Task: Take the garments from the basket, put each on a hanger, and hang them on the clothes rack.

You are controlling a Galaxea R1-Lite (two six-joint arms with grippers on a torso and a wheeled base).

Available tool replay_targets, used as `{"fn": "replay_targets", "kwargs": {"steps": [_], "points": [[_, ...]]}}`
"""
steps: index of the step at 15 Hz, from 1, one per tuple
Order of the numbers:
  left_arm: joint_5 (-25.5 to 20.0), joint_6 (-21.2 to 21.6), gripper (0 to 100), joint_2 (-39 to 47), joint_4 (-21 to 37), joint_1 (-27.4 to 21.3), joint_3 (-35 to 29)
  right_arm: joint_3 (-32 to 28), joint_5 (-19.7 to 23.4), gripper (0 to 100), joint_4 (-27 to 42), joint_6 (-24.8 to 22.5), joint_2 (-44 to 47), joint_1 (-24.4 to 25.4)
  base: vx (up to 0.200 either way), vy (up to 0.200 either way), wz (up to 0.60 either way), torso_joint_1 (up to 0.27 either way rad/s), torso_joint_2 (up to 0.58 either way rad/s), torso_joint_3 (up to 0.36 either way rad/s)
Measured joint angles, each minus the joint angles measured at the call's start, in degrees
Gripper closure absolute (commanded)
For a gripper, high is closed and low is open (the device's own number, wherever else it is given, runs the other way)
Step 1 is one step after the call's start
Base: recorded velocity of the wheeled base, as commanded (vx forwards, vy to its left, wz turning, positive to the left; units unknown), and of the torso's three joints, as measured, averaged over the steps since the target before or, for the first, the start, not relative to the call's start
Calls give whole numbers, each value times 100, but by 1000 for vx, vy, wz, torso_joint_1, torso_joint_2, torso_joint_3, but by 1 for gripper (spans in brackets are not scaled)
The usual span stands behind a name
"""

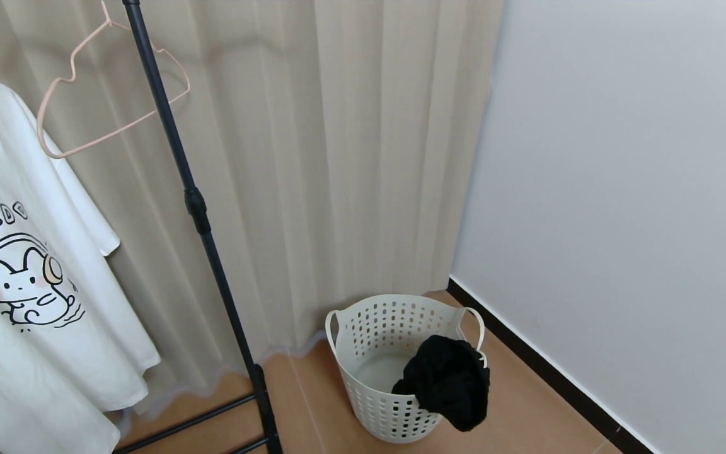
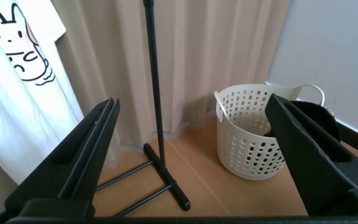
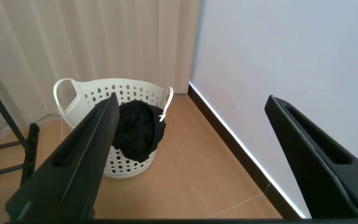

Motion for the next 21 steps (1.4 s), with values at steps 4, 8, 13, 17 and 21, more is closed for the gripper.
{"fn": "replay_targets", "kwargs": {"steps": [4,8,13,17,21], "points": [[22,-22,0,0,-1,0,0,0,2,0,0,0,0,-2,0,0,0,-1,6,-190],[24,-49,0,0,-4,0,0,0,2,0,2,-2,0,-2,0,0,0,1,2,-192],[24,-49,0,0,-4,-2,0,0,-1,0,-2,-11,0,0,0,0,0,3,0,-194],[22,-51,0,0,-6,0,0,0,-9,0,-2,-24,0,0,0,0,0,1,7,-196],[22,-57,0,-5,-6,-2,0,0,-11,0,-2,20,0,0,0,0,0,10,5,-194]]}}
